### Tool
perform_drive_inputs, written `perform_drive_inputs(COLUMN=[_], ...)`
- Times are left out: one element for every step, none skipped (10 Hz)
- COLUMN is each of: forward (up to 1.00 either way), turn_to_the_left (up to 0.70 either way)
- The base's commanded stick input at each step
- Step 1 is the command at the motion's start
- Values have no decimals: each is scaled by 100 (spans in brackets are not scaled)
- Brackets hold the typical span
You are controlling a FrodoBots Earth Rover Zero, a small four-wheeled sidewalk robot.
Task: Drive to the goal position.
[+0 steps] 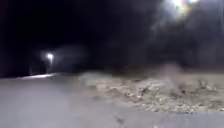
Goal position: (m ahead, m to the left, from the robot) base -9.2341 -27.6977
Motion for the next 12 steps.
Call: perform_drive_inputs(forward=[-67,-100,-100,-100,-100,-100,-100,-100,-100,-100,-100,-100], turn_to_the_left=[8,25,40,40,40,40,40,40,40,40,40,40])
